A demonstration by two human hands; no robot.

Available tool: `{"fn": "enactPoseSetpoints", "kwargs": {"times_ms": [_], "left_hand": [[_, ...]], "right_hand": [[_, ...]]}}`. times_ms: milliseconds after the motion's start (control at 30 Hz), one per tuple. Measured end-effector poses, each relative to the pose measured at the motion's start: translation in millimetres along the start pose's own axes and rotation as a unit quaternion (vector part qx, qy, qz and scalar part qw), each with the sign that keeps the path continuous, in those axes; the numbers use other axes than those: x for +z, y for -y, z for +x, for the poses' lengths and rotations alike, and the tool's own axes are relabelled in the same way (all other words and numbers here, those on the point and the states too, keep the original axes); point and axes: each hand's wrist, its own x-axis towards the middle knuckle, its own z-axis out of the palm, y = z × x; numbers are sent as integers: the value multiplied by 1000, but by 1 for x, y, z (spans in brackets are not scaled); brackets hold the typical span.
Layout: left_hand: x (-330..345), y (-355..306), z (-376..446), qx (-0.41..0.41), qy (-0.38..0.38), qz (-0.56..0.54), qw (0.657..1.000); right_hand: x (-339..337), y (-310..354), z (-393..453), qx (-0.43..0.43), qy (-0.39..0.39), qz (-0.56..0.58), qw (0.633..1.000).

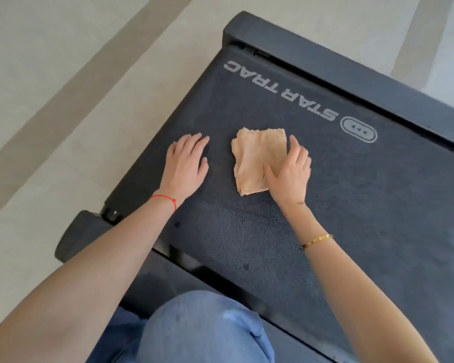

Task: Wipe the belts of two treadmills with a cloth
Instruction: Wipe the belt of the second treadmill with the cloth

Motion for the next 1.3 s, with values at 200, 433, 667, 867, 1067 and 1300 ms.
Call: {"fn": "enactPoseSetpoints", "kwargs": {"times_ms": [200, 433, 667, 867, 1067, 1300], "left_hand": [[21, 8, -14, -27, 7, 43, 999], [36, 7, -21, -45, -17, 63, 997], [41, 13, -20, -33, -37, 70, 996], [40, 12, -21, -39, -36, 72, 996], [39, 11, -20, -44, -34, 69, 996], [38, 11, -20, -46, -24, 74, 996]], "right_hand": [[9, -5, -2, -268, 93, -166, 945], [39, 20, 40, -191, 158, -231, 941], [30, 2, 13, -269, 163, -244, 917], [32, 8, 40, -191, 149, -285, 927], [45, 36, 43, -169, 129, -288, 934], [27, 7, 63, -258, 199, -232, 917]]}}
